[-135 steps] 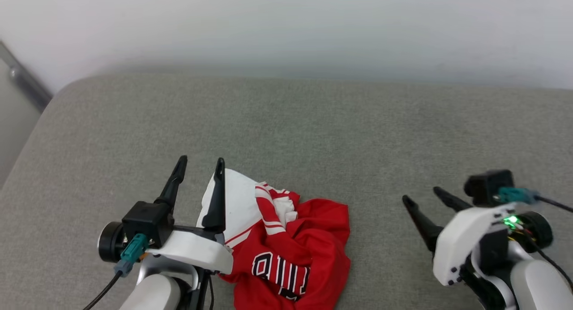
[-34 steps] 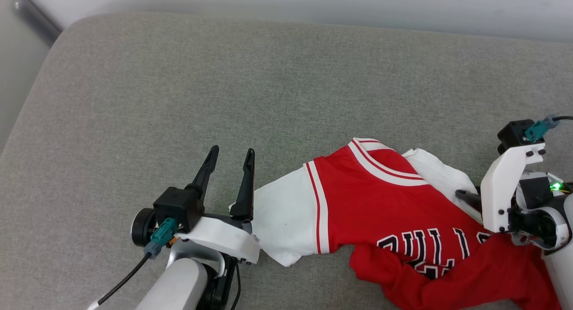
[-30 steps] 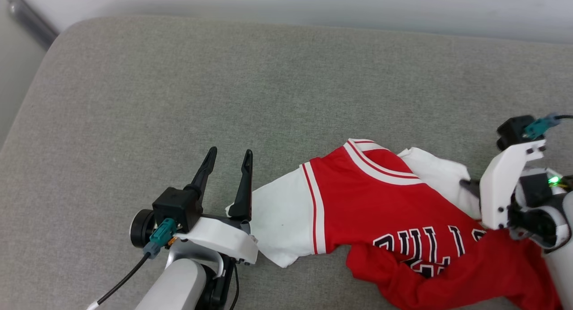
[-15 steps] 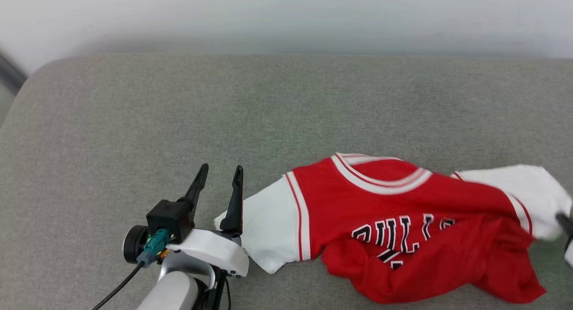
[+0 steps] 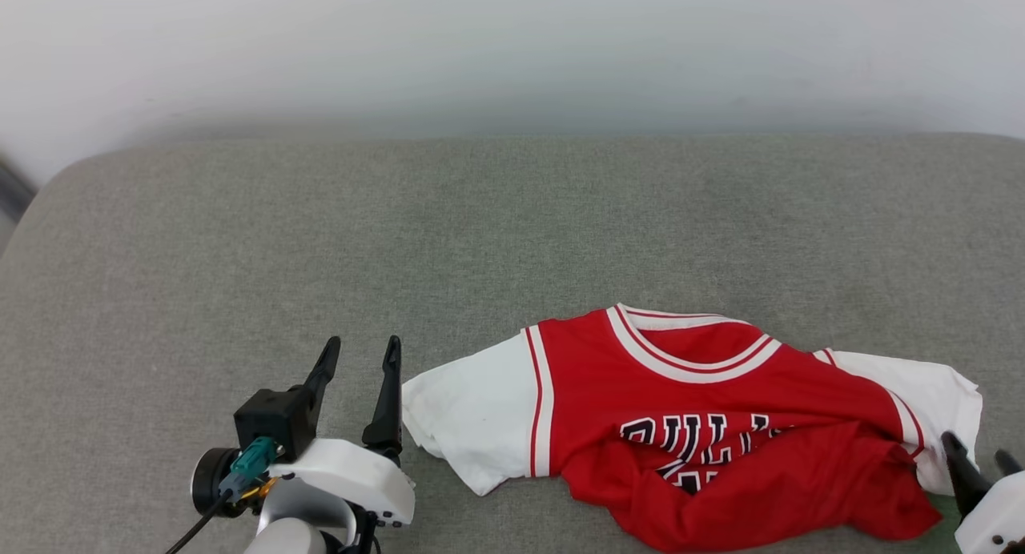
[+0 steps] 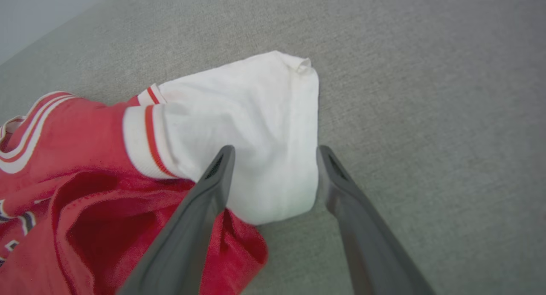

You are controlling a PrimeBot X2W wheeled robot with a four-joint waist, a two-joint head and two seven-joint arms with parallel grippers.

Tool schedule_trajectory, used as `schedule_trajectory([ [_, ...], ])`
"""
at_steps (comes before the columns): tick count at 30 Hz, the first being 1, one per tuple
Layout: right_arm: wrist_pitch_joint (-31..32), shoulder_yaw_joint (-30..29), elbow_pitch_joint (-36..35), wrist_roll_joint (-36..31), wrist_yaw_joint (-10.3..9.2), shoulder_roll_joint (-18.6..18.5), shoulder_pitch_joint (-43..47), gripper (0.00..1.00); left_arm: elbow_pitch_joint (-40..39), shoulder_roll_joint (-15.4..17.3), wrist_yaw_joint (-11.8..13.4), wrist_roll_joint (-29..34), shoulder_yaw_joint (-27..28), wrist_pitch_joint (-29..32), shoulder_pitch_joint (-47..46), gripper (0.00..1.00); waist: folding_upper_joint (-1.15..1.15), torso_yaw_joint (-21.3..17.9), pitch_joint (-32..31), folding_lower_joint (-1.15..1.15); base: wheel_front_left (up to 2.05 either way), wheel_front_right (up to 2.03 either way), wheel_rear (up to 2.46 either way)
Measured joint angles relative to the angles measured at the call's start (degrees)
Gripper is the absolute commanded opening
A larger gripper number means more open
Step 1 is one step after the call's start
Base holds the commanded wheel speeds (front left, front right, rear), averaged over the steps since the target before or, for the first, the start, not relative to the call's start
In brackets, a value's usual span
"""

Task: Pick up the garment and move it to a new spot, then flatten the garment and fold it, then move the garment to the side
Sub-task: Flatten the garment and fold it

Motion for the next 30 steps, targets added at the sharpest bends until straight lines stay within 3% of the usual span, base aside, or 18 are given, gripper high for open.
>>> schedule_trajectory([
  [8, -15.53, 2.69, -4.68, -4.35, 0.0, 0.14, 0.31, 1.0, -0.47, 1.7, 0.25, -1.25, 0.64, 1.68, 1.74, 1.0, 0.0, -0.6, -2.84, 0.0, 0.0, 0.0, 0.0],
  [17, -20.16, 9.7, -15.45, -7.2, 0.01, 2.14, 2.88, 1.0, -0.88, 4.72, -0.18, -2.46, 0.85, 6.71, 2.03, 1.0, 0.0, -2.13, -4.62, 0.0, 0.0, 0.0, 0.0],
  [22, -19.33, 13.03, -21.79, -9.24, 0.01, 3.34, 5.16, 1.0, -0.01, 7.01, -2.96, -4.55, -0.64, 14.71, -0.42, 1.0, 0.0, -3.61, -4.13, 0.0, 0.0, 0.0, 0.0],
  [30, -18.03, 16.53, -26.13, -10.06, 0.0, 4.49, 5.83, 1.0, 4.31, 11.28, -8.55, -9.53, -4.16, 34.78, -6.65, 1.0, 0.0, -6.82, -1.37, 0.0, 0.0, 0.0, 0.0],
])
